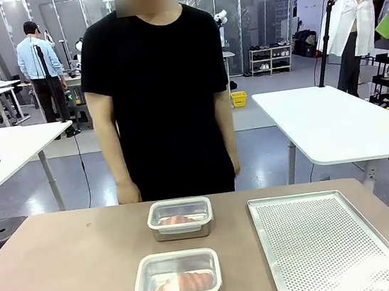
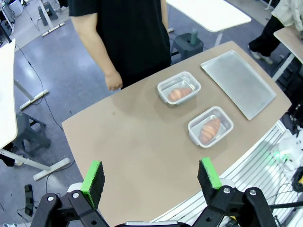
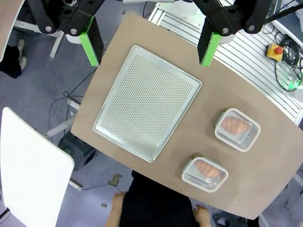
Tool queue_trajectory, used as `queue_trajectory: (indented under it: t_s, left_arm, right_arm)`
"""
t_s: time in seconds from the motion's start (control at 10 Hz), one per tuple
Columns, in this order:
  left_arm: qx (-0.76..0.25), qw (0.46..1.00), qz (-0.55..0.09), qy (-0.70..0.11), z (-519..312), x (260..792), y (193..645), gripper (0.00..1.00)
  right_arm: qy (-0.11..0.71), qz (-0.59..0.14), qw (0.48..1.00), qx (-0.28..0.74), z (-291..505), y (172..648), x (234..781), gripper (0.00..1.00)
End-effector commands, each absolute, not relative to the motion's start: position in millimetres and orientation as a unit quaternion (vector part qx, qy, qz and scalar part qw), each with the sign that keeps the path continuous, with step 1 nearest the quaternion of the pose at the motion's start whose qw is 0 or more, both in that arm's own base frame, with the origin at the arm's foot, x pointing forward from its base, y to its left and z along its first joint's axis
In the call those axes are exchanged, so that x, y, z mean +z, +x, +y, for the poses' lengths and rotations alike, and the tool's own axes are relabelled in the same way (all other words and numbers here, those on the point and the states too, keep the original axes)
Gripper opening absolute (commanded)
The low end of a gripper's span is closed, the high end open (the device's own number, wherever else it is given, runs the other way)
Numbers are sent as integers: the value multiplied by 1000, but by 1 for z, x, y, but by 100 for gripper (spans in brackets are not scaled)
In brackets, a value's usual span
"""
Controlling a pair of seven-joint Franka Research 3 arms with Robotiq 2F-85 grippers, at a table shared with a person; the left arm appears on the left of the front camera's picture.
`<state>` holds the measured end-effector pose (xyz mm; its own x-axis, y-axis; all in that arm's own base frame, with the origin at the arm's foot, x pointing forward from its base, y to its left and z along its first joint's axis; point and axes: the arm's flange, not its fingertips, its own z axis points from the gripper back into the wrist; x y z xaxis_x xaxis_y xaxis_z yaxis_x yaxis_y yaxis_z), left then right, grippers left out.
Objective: Place the bread into the airtight container.
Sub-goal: Pick up a Butter Roll and place it into an empty Airtight Container.
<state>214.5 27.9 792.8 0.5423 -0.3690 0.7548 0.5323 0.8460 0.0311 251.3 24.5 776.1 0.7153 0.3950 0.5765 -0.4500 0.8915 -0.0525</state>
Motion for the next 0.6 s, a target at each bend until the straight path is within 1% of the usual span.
queue_trajectory:
  t_s: [0.0, 0.5]
  left_arm:
    - [-257, 873, -403, -101, 27, 794, 215, 100]
    - [-257, 873, -403, -101, 27, 794, 215, 100]
  right_arm:
    - [44, -295, 929, 219, 25, 252, 777, 100]
    - [44, -295, 929, 219, 25, 252, 777, 100]
